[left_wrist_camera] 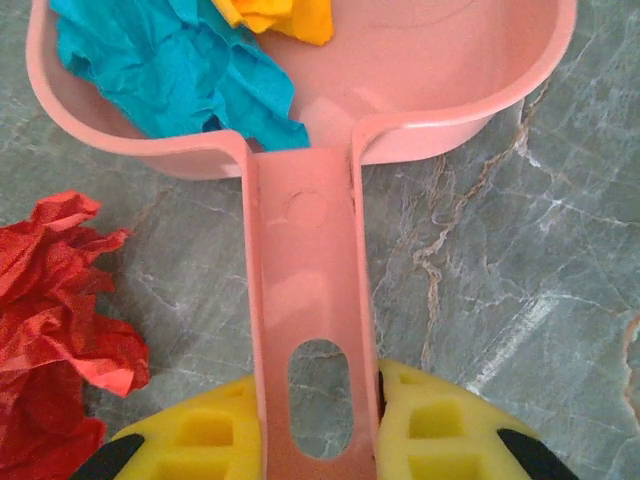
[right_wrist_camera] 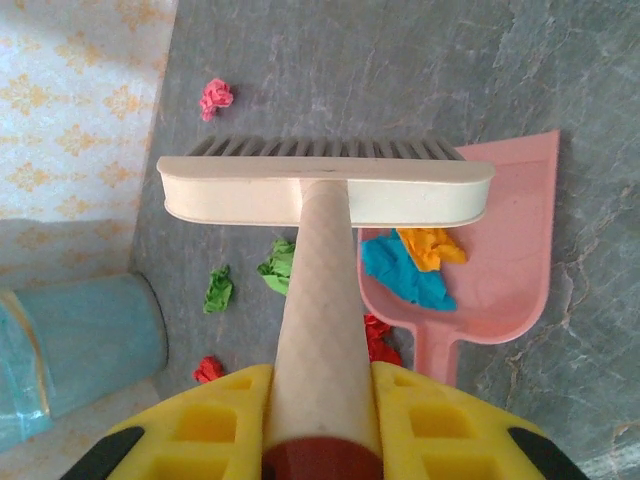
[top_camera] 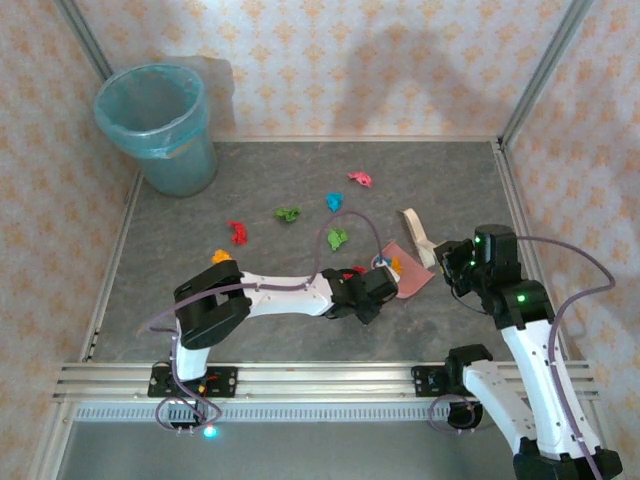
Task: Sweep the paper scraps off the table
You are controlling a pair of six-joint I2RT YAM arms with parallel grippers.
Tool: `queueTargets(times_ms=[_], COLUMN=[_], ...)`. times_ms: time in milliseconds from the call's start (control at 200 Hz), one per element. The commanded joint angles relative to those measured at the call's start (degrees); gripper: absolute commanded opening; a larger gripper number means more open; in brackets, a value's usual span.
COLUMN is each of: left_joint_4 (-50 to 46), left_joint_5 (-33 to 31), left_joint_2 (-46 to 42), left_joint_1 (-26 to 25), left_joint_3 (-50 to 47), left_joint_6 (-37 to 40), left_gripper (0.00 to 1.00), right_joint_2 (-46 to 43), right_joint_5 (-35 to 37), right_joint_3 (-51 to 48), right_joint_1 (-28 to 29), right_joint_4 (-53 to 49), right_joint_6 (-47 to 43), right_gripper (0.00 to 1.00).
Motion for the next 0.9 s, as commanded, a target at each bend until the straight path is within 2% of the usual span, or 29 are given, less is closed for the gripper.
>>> queueTargets(times_ms=[0, 170, 265, 485, 626, 711, 896], left_joint_4=[3.37, 4.47, 3.17, -7.76, -12.85, -19.98, -31.82], left_joint_5=[-3.61, -4.89, -5.96, -10.83, -10.78, -13.35, -17.7], left_joint_2=[-4.42, -8.32, -10.59, -14.72, -18.94, -19.67, -20.37], left_joint_1=[0.51, 0.45, 0.5, 0.87, 3.07, 4.2, 7.23], left_joint_3=[-2.57, -4.85, -5.11, -0.73, 0.33, 4.17, 12.9], left_joint_6=[-0.84, -1.34, -1.61, -4.89, -8.18, -10.14, -13.37], left_gripper=[0.0, 0.0, 0.0, 0.0, 0.0, 0.0, 0.0], right_joint_2=[-0.88, 1.06, 3.87, 15.2, 20.11, 21.57, 25.11], right_joint_5=[2.78, 12.23, 17.19, 22.24, 24.53, 25.95, 20.46], right_joint_3=[3.38, 9.08, 11.47, 15.3, 16.28, 14.78, 10.36], right_joint_1=[0.29, 0.29, 0.2, 0.3, 1.98, 4.78, 6.79], right_joint_4=[2.36, 4.06, 8.67, 18.82, 24.96, 29.42, 34.97], right_joint_6=[-2.95, -4.69, -5.53, -1.97, -0.3, -0.68, -5.47], right_gripper=[0.0, 0.0, 0.0, 0.0, 0.0, 0.0, 0.0])
